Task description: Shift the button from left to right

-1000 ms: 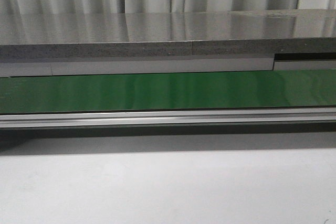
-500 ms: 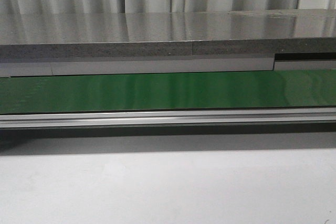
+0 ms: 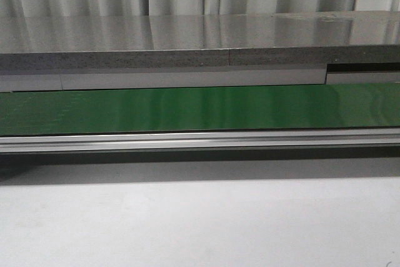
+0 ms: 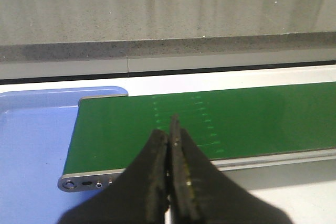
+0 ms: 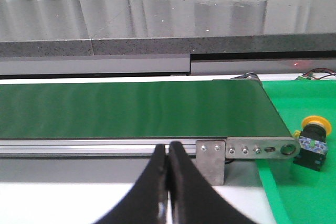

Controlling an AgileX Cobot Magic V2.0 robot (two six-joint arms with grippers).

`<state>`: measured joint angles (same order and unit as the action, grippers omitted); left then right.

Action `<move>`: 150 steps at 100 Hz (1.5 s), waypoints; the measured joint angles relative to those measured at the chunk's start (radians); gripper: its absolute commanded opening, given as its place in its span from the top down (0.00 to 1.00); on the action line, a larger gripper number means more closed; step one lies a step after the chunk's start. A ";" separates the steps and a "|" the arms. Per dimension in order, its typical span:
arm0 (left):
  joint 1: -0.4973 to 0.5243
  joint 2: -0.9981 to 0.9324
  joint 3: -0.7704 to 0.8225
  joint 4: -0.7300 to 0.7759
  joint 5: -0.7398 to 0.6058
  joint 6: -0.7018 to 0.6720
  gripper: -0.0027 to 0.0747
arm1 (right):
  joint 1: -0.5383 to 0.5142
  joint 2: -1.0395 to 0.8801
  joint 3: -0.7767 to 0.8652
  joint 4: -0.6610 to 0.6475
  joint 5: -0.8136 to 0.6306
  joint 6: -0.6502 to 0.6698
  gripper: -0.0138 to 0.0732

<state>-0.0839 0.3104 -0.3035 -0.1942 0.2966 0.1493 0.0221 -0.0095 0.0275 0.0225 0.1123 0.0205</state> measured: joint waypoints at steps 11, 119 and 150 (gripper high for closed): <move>0.000 0.000 0.000 0.000 -0.005 0.000 0.99 | 0.000 0.000 0.000 0.000 0.000 0.002 0.92; 0.061 -0.314 0.306 0.194 -0.261 -0.176 0.99 | 0.000 -0.002 0.000 0.000 0.000 0.002 0.92; 0.065 -0.314 0.306 0.194 -0.261 -0.176 0.99 | 0.000 -0.002 0.000 0.000 0.000 0.002 0.92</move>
<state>-0.0192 -0.0034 0.0029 0.0000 0.0361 -0.0266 0.0221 -0.0112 0.0275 0.0225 0.1123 0.0230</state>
